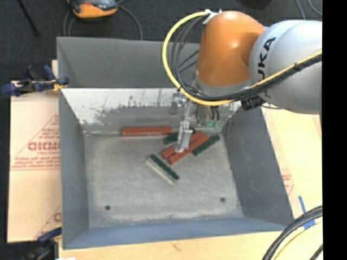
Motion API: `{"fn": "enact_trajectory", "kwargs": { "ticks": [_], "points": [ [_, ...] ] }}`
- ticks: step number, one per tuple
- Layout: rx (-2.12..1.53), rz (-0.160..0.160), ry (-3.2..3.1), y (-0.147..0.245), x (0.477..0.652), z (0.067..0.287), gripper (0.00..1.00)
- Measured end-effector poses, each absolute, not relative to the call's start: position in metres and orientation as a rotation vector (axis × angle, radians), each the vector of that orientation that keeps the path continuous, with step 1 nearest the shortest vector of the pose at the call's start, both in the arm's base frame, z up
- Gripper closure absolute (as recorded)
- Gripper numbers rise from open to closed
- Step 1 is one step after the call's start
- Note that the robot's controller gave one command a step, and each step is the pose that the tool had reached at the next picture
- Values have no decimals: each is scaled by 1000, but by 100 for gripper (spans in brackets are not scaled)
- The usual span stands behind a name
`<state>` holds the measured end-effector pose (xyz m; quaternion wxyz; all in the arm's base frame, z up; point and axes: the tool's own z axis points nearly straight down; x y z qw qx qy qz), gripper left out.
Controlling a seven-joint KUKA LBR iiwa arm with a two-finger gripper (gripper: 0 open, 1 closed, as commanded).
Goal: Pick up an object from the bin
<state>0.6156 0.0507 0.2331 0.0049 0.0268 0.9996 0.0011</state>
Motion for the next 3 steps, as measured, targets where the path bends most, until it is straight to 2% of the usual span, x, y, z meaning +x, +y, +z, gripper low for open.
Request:
{"fn": "enact_trajectory", "kwargs": {
  "ticks": [1,2,3],
  "points": [
    [229,2,3125,29,611,172,0],
    [-43,-2,3131,27,634,114,0],
    [-68,-2,3127,-11,625,76,100]
  ]
}}
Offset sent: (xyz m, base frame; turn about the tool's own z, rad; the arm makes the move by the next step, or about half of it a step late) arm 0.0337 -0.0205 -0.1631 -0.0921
